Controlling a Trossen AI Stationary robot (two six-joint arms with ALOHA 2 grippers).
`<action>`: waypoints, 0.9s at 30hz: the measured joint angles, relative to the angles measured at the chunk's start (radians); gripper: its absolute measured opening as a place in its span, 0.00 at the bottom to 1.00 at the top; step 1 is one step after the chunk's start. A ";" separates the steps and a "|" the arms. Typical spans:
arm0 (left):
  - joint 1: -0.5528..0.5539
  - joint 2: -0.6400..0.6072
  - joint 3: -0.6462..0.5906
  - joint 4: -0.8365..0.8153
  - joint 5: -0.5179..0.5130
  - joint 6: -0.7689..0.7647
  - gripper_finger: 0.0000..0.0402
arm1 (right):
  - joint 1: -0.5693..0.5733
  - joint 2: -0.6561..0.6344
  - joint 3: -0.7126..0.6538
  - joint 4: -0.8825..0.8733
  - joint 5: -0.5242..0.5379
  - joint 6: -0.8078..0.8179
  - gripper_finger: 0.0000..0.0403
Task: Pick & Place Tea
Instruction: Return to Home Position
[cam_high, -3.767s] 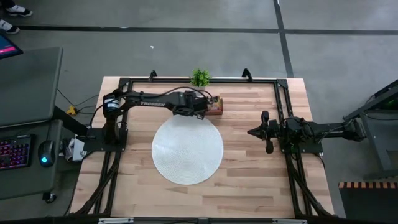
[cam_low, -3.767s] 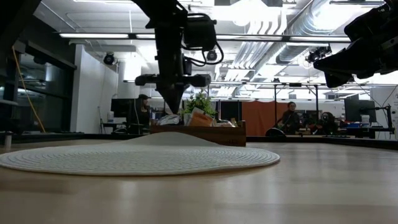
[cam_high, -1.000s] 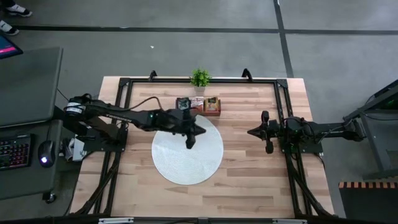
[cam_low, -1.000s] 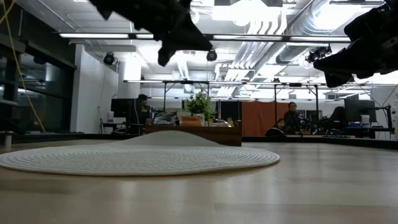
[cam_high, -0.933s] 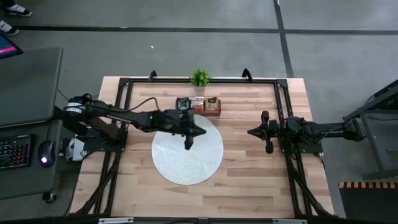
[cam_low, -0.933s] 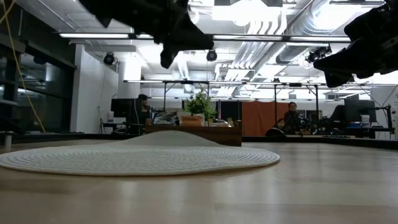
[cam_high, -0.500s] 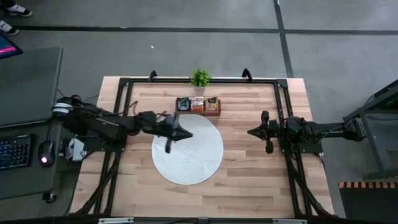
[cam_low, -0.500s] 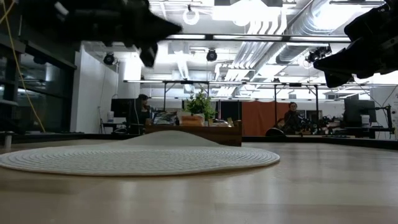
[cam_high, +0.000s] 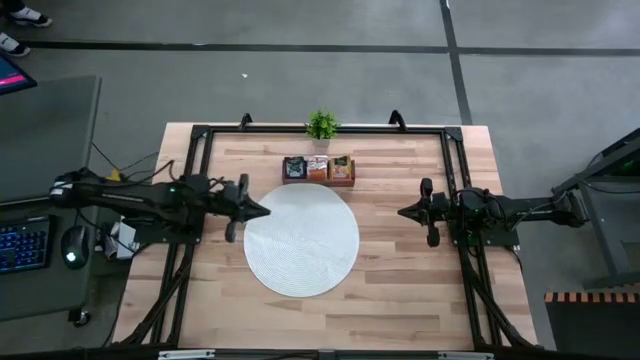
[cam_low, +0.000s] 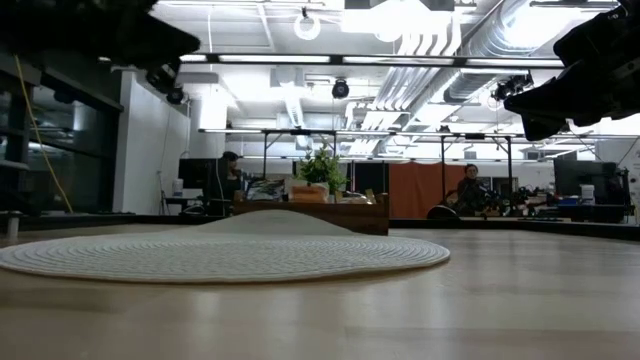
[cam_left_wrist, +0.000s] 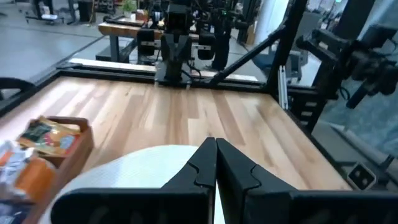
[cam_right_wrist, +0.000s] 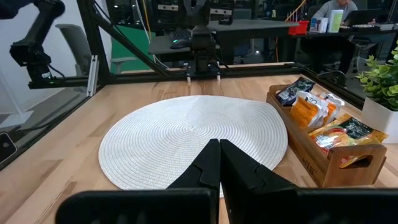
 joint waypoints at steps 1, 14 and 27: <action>0.000 -0.035 0.000 -0.043 -0.001 0.013 0.00 | 0.000 0.000 0.000 0.000 0.000 0.000 0.00; 0.000 -0.325 -0.063 -0.355 -0.051 0.061 0.00 | 0.000 0.000 0.000 0.000 0.000 0.000 0.00; 0.000 -0.578 -0.199 -0.333 -0.065 0.059 0.00 | 0.000 0.000 0.000 0.000 0.000 0.000 0.00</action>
